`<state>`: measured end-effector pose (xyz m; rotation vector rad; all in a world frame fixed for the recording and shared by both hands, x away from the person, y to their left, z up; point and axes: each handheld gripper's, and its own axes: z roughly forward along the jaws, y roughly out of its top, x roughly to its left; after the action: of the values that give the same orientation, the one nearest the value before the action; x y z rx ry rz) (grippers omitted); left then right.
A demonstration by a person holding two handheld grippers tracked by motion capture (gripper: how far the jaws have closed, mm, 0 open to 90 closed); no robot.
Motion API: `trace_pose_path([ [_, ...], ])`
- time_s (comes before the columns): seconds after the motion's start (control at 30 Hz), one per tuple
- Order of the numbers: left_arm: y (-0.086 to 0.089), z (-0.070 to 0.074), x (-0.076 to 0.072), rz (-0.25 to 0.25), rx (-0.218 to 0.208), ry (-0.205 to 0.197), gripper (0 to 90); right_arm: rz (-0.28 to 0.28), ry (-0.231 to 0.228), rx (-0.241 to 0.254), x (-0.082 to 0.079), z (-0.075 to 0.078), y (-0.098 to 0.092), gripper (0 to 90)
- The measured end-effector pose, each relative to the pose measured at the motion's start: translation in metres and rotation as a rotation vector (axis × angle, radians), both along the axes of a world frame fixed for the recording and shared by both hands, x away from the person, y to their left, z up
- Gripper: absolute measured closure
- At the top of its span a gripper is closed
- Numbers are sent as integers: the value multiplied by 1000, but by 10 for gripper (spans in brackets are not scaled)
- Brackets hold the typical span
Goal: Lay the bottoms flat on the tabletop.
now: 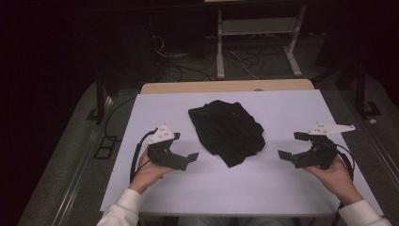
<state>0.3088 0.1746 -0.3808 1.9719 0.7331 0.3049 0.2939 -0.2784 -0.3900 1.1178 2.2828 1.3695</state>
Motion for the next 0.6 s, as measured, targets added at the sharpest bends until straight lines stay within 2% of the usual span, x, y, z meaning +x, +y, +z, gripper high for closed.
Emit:
trace_pose_path([
  [0.33,-2,-4,12,12,0,12,0,6,26,-5,13,-3,1,0],
  [0.6,-5,-10,20,19,-24,19,0,21,34,-13,24,-9,10,0],
])
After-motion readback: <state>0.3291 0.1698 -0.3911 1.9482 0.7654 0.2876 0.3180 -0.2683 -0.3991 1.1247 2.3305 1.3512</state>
